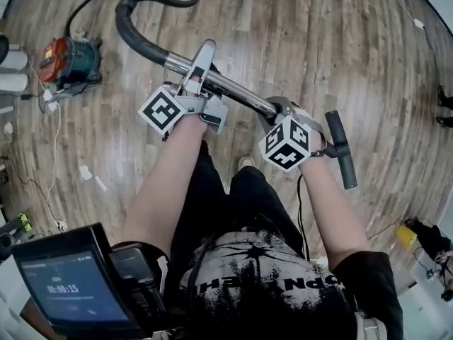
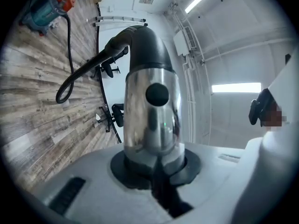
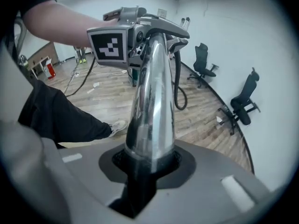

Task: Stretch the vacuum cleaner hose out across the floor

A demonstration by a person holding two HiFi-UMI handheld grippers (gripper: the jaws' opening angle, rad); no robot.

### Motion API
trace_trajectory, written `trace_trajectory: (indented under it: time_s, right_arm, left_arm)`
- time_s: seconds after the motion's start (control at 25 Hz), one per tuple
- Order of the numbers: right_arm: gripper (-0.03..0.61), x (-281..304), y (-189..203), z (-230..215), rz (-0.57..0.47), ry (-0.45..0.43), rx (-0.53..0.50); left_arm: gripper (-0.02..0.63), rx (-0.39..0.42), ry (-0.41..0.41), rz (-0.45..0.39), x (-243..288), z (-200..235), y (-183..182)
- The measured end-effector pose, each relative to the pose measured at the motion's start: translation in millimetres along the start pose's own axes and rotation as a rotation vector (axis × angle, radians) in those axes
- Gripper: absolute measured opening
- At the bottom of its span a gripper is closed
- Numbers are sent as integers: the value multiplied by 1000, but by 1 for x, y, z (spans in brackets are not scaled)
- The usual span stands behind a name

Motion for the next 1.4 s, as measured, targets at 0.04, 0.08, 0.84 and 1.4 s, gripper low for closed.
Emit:
trace_trajectory:
  time_s: [0.04,0.08,0.84,1.4]
  right_arm:
    - [97,-17,-5,-3,-12,46,-21]
    - [96,-34,-10,-4,-21,78,-36]
    - [97,-130,-72,9,-91,66,-21]
    - [94,-106,-96,21,-48,78,42]
  left_arm:
    - [44,13,3,-9,0,-23,-1]
    - [44,23,6,-17,-2,-46,-1]
    - [57,140,100,124,-15,-163,-31]
    - [57,85,77,190,-21,-135,-56]
Point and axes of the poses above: the fingertips, and each gripper's own axes: x forward along the fingers, z to its left, y out of its underside, the point moved 1 cm from there along -x, backward along the fingers, and after that the axes turned 6 degrees about z, right-handed, at the moved point
